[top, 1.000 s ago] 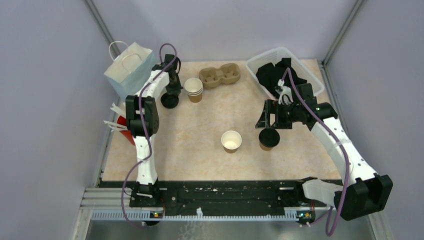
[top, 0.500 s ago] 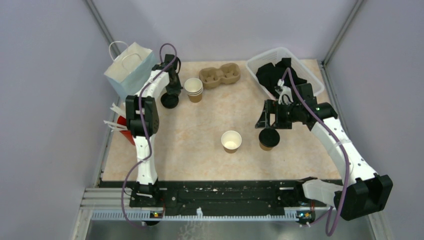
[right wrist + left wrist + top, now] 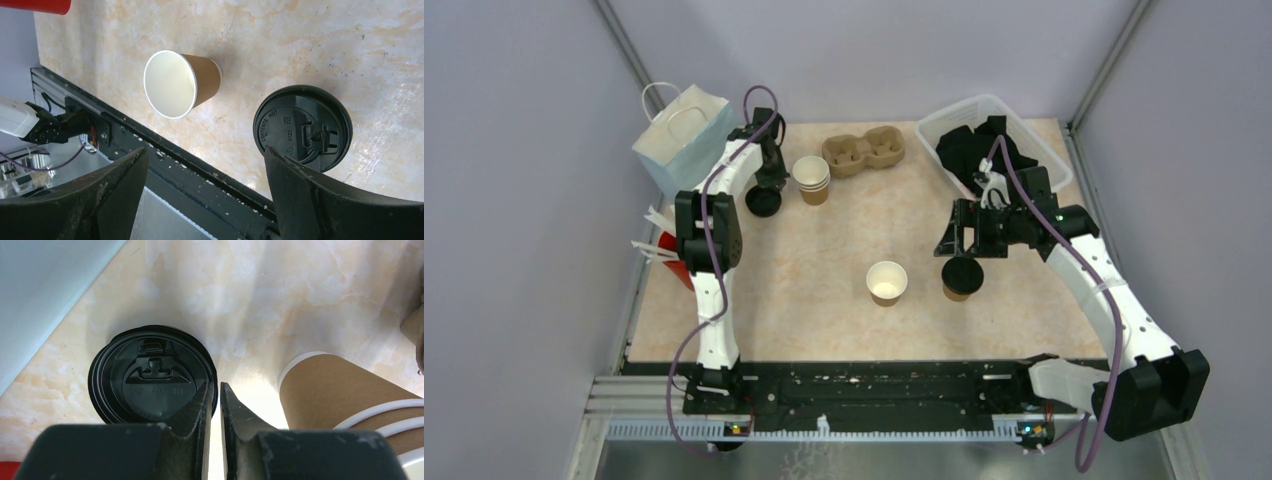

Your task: Pack the takeout coffee

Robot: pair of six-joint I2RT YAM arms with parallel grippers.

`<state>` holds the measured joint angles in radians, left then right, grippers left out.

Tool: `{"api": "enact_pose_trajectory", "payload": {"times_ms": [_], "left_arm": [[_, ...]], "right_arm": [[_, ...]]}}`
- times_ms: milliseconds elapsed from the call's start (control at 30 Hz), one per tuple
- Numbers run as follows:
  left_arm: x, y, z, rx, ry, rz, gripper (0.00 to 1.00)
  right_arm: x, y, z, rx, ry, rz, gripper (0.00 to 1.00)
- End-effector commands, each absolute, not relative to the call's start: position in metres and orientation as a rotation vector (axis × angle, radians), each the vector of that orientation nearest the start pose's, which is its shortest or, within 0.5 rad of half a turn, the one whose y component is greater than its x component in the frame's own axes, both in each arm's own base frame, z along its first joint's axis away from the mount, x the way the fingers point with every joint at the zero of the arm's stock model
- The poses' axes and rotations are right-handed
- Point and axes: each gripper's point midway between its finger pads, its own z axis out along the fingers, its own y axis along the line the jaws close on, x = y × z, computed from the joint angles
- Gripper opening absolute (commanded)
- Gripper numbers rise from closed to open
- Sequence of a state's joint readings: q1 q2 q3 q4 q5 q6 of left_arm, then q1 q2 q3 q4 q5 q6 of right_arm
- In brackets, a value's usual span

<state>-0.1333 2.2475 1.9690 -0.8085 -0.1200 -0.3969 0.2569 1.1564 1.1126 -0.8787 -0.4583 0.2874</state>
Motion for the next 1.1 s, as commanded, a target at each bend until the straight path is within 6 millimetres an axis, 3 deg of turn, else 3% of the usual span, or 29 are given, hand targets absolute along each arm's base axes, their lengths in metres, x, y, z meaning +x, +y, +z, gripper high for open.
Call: {"api": "enact_pose_trajectory", "payload": {"times_ms": [0, 700, 1067], "left_arm": [[0.529, -0.064, 0.086, -0.38, 2.561, -0.041, 0.18], [0.529, -0.063, 0.081, -0.38, 2.572, -0.03, 0.14], [0.527, -0.065, 0.073, -0.367, 2.594, -0.039, 0.17]], "right_arm": [[0.24, 0.153, 0.204, -0.182, 2.49, 0.801, 0.86], [0.24, 0.154, 0.203, -0.18, 2.49, 0.806, 0.86], [0.24, 0.154, 0.202, -0.179, 2.491, 0.806, 0.86]]}}
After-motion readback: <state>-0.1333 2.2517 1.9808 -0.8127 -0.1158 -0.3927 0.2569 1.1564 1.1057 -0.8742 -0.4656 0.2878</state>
